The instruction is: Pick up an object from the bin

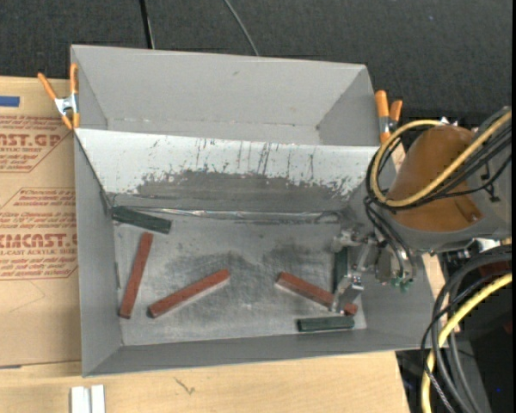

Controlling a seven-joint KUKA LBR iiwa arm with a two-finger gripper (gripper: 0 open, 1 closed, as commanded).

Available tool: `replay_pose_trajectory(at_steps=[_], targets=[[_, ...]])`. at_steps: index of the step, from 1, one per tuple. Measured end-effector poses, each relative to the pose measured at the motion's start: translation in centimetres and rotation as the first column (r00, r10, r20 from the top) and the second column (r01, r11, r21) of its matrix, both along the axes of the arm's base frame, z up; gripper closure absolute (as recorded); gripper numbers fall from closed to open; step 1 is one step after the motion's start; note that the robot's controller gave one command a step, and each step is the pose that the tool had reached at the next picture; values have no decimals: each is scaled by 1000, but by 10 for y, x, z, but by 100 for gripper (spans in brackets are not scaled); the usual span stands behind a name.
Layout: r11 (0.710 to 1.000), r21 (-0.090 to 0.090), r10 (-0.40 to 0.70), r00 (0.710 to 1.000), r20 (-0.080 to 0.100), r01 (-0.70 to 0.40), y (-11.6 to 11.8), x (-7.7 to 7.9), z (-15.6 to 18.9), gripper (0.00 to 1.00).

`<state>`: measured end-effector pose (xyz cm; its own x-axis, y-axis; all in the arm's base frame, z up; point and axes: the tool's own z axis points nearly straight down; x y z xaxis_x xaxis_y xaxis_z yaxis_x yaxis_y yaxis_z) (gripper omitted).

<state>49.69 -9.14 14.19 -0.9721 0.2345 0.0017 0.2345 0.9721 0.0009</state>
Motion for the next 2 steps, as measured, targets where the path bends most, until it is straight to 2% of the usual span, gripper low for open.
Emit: replay_pose_trajectory(at_steps=[1,2], targets=[[985,-1,-171,985,3,171,12,12,12,0],[989,0,-146,989,5,146,21,-4,-64,0]])
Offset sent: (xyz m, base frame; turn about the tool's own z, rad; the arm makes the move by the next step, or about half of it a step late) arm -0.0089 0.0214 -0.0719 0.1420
